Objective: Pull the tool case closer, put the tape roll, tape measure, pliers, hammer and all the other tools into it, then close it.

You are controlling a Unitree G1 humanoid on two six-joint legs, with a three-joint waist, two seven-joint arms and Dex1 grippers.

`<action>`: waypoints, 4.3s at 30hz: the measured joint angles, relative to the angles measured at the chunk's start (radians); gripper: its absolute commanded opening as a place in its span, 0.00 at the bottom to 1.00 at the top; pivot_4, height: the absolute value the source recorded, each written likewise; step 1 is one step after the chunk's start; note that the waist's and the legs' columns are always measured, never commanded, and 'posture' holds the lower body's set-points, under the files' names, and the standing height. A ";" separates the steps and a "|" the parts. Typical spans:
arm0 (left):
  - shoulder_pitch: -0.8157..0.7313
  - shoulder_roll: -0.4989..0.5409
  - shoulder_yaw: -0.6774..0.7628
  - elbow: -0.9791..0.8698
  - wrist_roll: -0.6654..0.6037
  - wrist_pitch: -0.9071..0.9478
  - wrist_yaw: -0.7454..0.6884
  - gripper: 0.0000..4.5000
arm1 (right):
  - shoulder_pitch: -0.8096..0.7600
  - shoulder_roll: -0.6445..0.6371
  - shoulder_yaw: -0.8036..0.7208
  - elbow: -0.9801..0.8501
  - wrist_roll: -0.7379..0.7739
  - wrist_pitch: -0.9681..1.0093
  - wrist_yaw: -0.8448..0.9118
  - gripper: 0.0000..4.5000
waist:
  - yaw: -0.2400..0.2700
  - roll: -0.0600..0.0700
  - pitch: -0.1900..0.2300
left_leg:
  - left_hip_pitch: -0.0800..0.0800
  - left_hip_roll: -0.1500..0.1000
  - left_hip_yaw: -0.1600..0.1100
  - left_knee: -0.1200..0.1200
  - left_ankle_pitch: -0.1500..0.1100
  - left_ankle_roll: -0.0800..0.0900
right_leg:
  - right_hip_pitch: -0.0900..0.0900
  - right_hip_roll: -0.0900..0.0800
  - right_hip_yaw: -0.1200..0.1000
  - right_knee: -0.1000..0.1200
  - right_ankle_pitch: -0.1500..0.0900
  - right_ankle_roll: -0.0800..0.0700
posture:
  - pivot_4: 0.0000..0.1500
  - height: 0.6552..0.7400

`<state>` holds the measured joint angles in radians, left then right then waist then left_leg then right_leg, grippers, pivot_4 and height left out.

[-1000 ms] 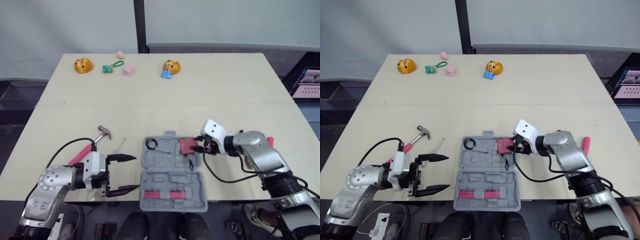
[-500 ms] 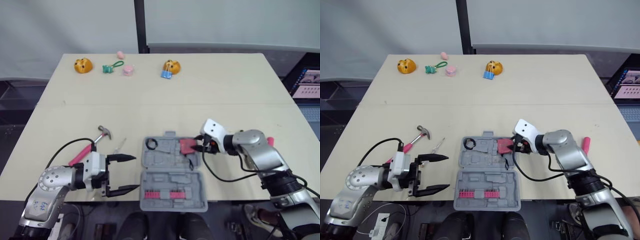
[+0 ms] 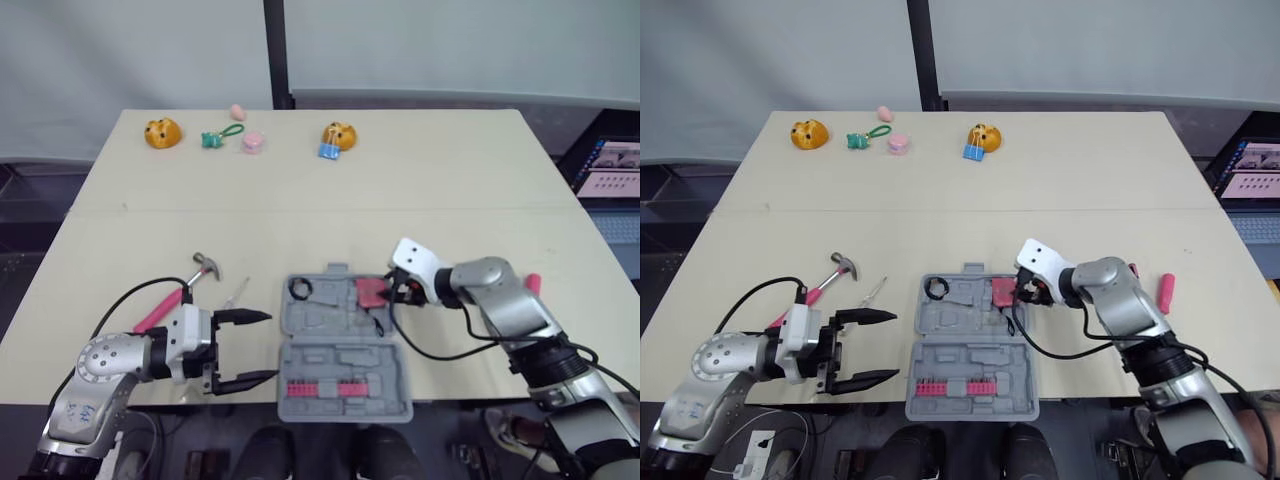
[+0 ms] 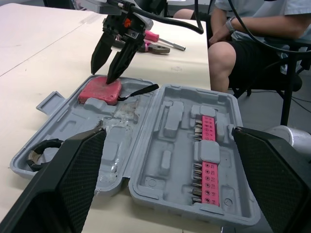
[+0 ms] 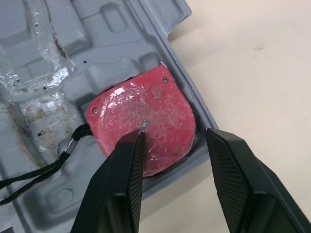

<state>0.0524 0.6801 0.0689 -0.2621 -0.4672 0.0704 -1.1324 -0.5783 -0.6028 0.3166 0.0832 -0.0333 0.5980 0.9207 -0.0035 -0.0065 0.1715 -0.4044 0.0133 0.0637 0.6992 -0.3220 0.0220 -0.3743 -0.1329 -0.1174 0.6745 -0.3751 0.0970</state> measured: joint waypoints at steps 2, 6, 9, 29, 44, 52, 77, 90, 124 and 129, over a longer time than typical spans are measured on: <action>0.000 0.000 0.000 0.000 0.000 0.000 0.003 1.00 | -0.002 0.005 0.001 0.001 -0.007 0.003 -0.007 0.47 | 0.000 0.000 0.000 | 0.000 0.000 0.000 0.000 0.000 0.000 | 0.000 0.000 0.000 0.000 0.000 0.000 | 1.00 0.15; -0.006 0.005 0.026 0.001 -0.011 0.012 0.007 1.00 | -0.018 0.025 -0.011 -0.001 -0.005 0.032 -0.027 0.47 | 0.000 0.000 0.000 | 0.000 0.000 0.000 0.000 0.000 0.000 | 0.000 0.000 0.000 0.000 0.000 0.000 | 1.00 0.15; -0.043 0.025 0.067 0.030 -0.025 0.025 0.006 1.00 | -0.023 0.023 -0.016 -0.012 0.001 0.059 -0.029 0.47 | 0.002 0.001 0.001 | -0.001 0.000 0.000 0.000 0.000 0.000 | -0.001 0.000 0.000 0.000 0.000 0.000 | 1.00 0.15; -0.194 0.000 0.040 0.062 -0.015 0.092 0.050 1.00 | 0.375 -0.228 -0.470 -0.378 0.314 -0.070 0.116 0.47 | 0.006 0.003 0.002 | -0.001 -0.001 0.000 -0.001 0.000 0.000 | 0.001 0.000 -0.001 -0.001 0.000 0.000 | 1.00 0.15; -0.115 0.003 0.049 0.033 -0.018 0.089 0.041 1.00 | 0.621 -0.211 -0.570 -0.550 0.366 -0.095 0.015 0.47 | 0.019 0.003 0.002 | -0.001 -0.001 0.000 -0.001 0.000 0.001 | 0.001 0.000 -0.001 -0.006 0.000 0.000 | 1.00 0.15; -0.112 0.007 0.051 0.076 -0.018 0.073 0.018 1.00 | 0.664 -0.184 -0.574 -0.686 0.411 -0.018 -0.080 0.47 | 0.029 0.003 0.002 | -0.001 -0.001 0.000 -0.001 0.000 0.001 | 0.002 0.000 0.000 -0.006 0.000 0.000 | 1.00 0.15; 0.199 0.005 0.236 -0.022 -0.050 0.138 0.119 1.00 | 1.031 -0.175 -0.803 -0.864 0.589 0.088 -0.062 0.47 | 0.028 0.003 0.002 | 0.002 0.000 -0.002 -0.002 -0.001 0.003 | 0.006 0.000 -0.002 -0.011 0.000 0.000 | 1.00 0.15; 0.317 -0.013 0.245 -0.007 -0.022 0.093 0.130 1.00 | 1.250 -0.063 -0.762 -0.897 0.512 -0.014 -0.089 0.47 | 0.030 0.003 0.002 | 0.002 0.001 -0.002 -0.002 -0.004 0.003 | 0.006 0.000 -0.001 -0.012 0.000 0.000 | 1.00 0.15; -0.105 0.041 -0.001 -0.043 -0.064 0.132 -0.042 1.00 | 0.886 0.155 -0.880 -0.809 0.575 0.432 -0.664 0.99 | 0.026 0.010 -0.002 | 0.001 0.000 0.002 0.000 -0.003 0.002 | 0.001 0.001 0.003 -0.006 0.000 0.000 | 1.00 0.15; -0.090 0.041 0.003 -0.043 -0.042 0.101 -0.023 1.00 | 0.780 0.147 -0.873 -0.712 0.573 0.503 -0.695 0.99 | 0.026 0.010 -0.002 | 0.000 0.000 0.002 0.000 -0.003 0.002 | 0.001 0.001 0.004 -0.005 0.000 -0.001 | 1.00 0.15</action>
<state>-0.0377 0.7209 0.0723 -0.3055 -0.5089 0.1717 -1.1556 0.2020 -0.4562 -0.5561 -0.6293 0.5397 1.1014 0.2252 0.0225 0.0035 0.1692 -0.4041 0.0130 0.0660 0.6990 -0.3248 0.0243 -0.3737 -0.1320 -0.1137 0.6693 -0.3754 0.0965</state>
